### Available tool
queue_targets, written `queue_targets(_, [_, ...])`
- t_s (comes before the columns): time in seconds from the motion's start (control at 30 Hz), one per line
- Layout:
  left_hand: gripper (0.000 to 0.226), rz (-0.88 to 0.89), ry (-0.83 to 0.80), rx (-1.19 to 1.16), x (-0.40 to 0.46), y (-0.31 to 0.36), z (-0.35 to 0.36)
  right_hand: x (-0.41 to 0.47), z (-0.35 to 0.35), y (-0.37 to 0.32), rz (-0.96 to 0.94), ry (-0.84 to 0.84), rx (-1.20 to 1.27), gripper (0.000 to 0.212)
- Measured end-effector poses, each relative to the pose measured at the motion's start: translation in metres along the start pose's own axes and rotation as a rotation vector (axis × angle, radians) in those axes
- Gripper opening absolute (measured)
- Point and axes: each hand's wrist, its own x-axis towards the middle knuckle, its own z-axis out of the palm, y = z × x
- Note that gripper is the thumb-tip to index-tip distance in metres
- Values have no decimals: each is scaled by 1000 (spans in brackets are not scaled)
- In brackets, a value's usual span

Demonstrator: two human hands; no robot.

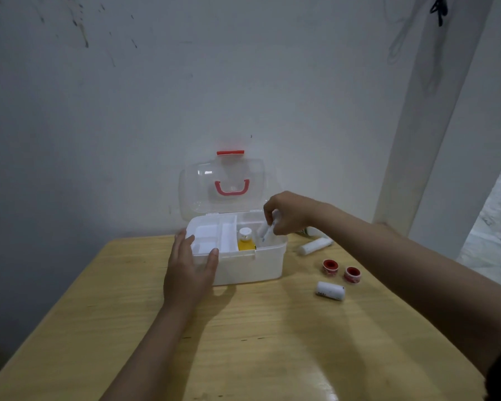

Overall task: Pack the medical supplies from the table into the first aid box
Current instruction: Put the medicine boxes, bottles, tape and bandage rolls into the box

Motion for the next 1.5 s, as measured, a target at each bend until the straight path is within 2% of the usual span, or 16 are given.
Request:
queue_targets(0.13, [59,-18,1,6,2,-4,3,15,13,-7,9,-105,-12,16])
queue_targets(0.23, [59,-25,3,4,2,-5,4,20,18,-5,13,-100,7,22])
queue_targets(0.53, [54,-14,5,-10,1,-4,3,10,15,23,-48,208,15,31])
queue_targets(0.73, [52,4,10,-13,1,-4,2,-27,2,52,28,332,121,24])
queue_targets(0.8, [51,7,15,-20,1,-4,2,-46,1,59,75,329,175,21])
queue_targets(0.9, [50,11,19,-25,0,-4,2,-76,5,67,153,239,249,23])
queue_targets(1.0, [49,17,19,-30,1,-4,2,-105,18,72,242,90,159,33])
queue_targets(1.1, [48,19,16,-27,0,-4,1,-126,38,77,320,14,96,40])
queue_targets(1.27, [49,19,-3,-12,-1,-3,-1,-146,70,88,417,78,175,40])
queue_targets(1.4, [49,23,-5,-14,0,-4,-1,-149,88,88,406,185,232,40])
queue_targets(1.5, [49,25,-5,-12,-1,-4,0,-144,94,84,381,202,215,37])
